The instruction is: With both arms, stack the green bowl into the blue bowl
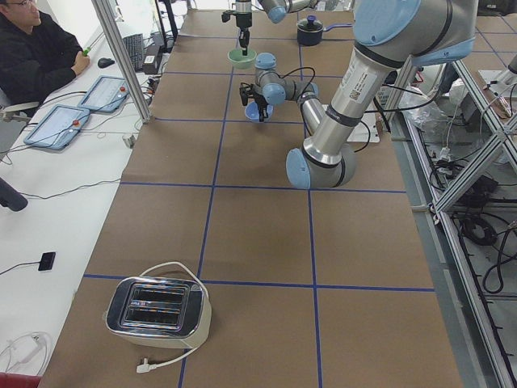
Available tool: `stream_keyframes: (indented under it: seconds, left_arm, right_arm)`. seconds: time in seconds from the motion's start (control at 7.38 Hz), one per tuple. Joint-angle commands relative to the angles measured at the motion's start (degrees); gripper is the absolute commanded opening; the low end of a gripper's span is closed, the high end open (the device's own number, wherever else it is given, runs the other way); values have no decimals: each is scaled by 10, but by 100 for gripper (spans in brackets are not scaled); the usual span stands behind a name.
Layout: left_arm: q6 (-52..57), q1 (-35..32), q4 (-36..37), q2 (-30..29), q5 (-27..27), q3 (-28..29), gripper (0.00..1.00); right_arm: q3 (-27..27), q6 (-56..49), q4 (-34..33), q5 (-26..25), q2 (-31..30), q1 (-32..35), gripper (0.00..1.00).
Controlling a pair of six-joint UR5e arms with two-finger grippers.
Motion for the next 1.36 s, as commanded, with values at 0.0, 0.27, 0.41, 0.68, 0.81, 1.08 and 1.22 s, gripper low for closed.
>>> stream_keyframes:
  seconds: [0.0, 0.27, 0.41, 0.68, 0.81, 1.08, 1.22]
  left_arm:
    - [-1, 4, -28, 4, 10, 10, 0]
    - [4, 2, -28, 6, 4, -6, 50]
    - [5, 1, -27, 20, 3, -29, 91]
    - [94, -61, -14, 69, -77, -103, 97]
    - [121, -121, -14, 112, -134, -137, 97]
    - [309, -242, -14, 229, -222, -177, 97]
    - [402, -299, -18, 280, -258, -178, 97]
  right_arm:
    - [0, 1, -1, 0, 0, -1, 0]
    - [0, 1, -1, -5, 0, -2, 0]
    - [0, 1, 0, -5, 0, -2, 0]
    - [1, 46, 0, -36, 14, -25, 0]
    - [-3, 83, 0, -77, 36, -65, 0]
    - [-24, 150, 0, -131, 83, -122, 0]
    - [-27, 172, -1, -164, 96, -152, 0]
